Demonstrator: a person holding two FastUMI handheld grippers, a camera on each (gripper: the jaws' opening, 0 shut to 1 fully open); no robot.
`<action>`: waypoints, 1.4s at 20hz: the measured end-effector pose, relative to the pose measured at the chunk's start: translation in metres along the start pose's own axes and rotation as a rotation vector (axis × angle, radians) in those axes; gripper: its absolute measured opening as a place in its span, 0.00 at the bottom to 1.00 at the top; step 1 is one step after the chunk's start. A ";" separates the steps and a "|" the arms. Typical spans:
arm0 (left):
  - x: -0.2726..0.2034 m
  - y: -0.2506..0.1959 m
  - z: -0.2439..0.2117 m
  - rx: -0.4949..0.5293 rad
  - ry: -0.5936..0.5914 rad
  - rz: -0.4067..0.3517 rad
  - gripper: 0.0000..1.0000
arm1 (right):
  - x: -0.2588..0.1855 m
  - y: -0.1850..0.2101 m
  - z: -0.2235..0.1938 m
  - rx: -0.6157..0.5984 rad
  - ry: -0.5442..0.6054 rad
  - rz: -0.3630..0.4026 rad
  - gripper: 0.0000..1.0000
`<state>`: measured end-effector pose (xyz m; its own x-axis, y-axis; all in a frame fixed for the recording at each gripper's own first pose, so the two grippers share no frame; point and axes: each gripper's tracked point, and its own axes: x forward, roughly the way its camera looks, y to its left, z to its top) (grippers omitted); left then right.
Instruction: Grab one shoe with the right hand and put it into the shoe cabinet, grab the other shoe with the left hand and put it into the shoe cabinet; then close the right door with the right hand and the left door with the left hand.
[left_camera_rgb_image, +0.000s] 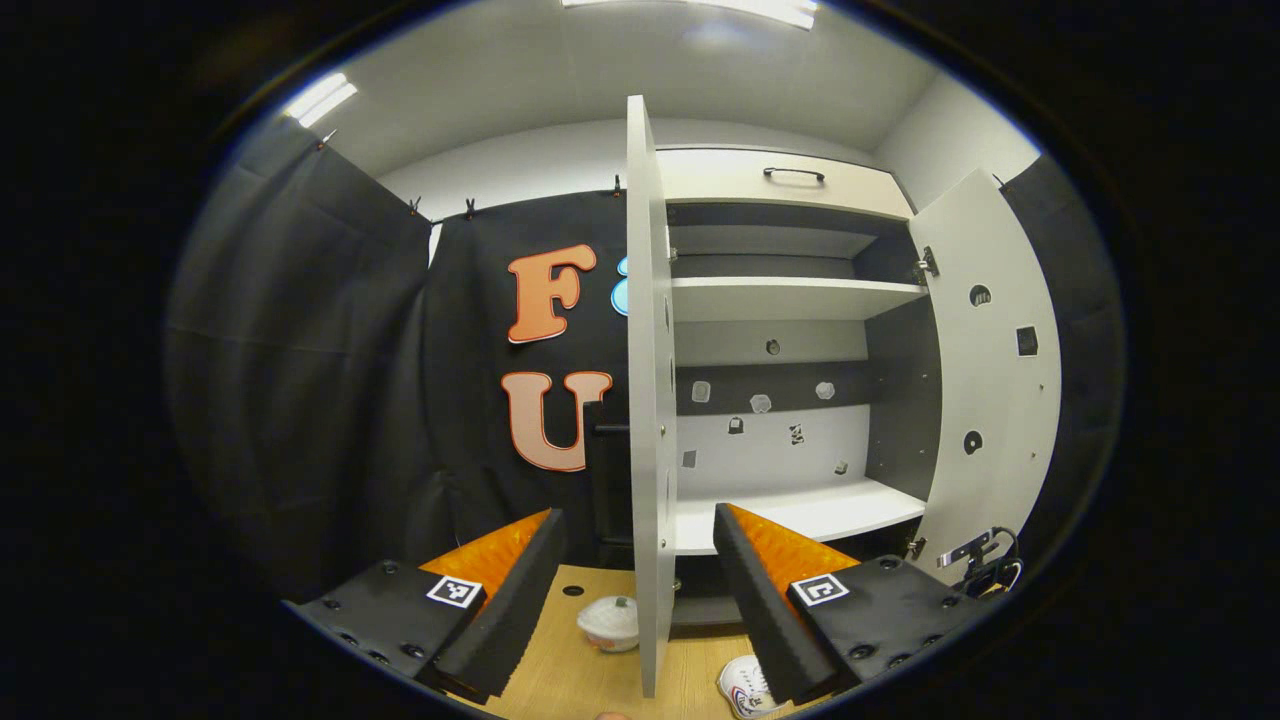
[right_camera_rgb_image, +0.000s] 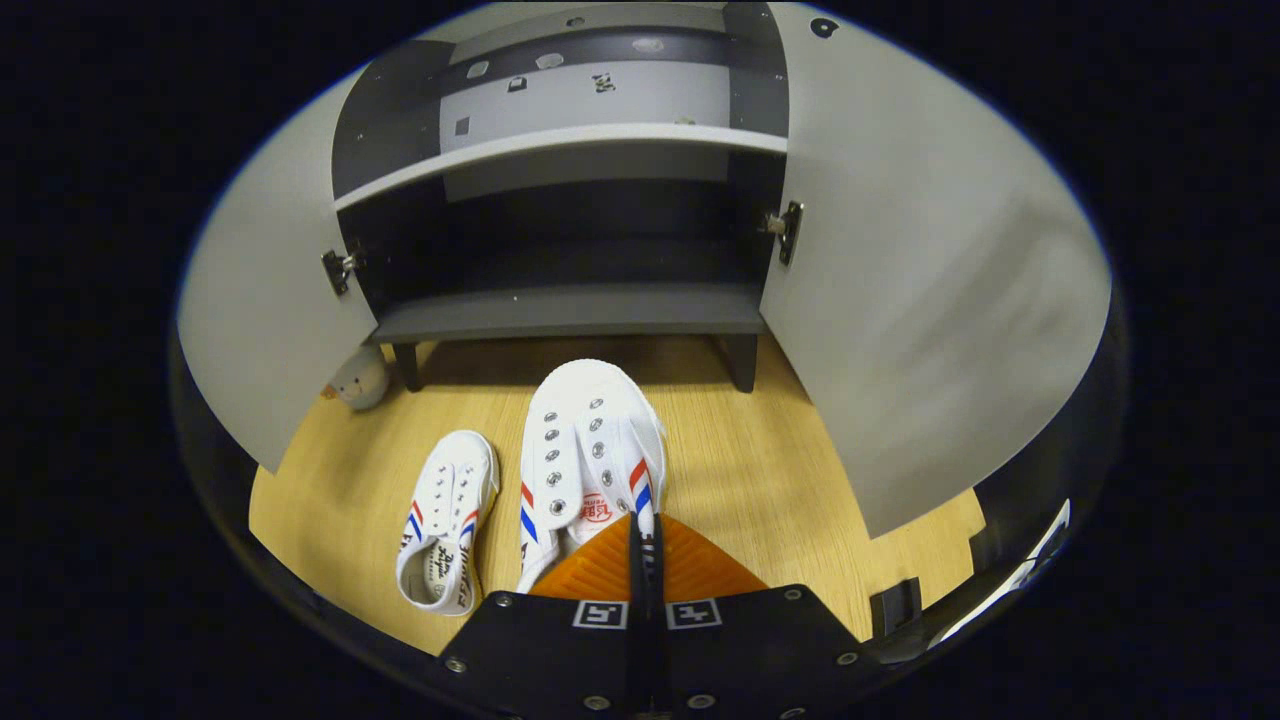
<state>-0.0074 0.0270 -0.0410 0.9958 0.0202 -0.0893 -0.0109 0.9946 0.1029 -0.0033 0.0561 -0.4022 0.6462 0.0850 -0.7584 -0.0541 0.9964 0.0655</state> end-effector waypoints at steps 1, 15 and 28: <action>0.000 0.001 0.002 0.001 -0.005 -0.002 0.94 | -0.011 0.001 0.013 0.004 -0.024 0.002 0.00; 0.014 0.008 0.007 -0.011 -0.050 -0.023 0.94 | -0.187 0.029 0.182 0.025 -0.364 0.074 0.00; 0.027 0.023 -0.011 -0.009 -0.016 0.006 0.96 | -0.249 -0.009 0.232 0.092 -0.374 0.008 0.00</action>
<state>0.0182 0.0515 -0.0519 0.9970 0.0244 -0.0730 -0.0174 0.9953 0.0949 0.0130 0.0254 -0.0629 0.8798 0.0697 -0.4702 -0.0029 0.9900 0.1414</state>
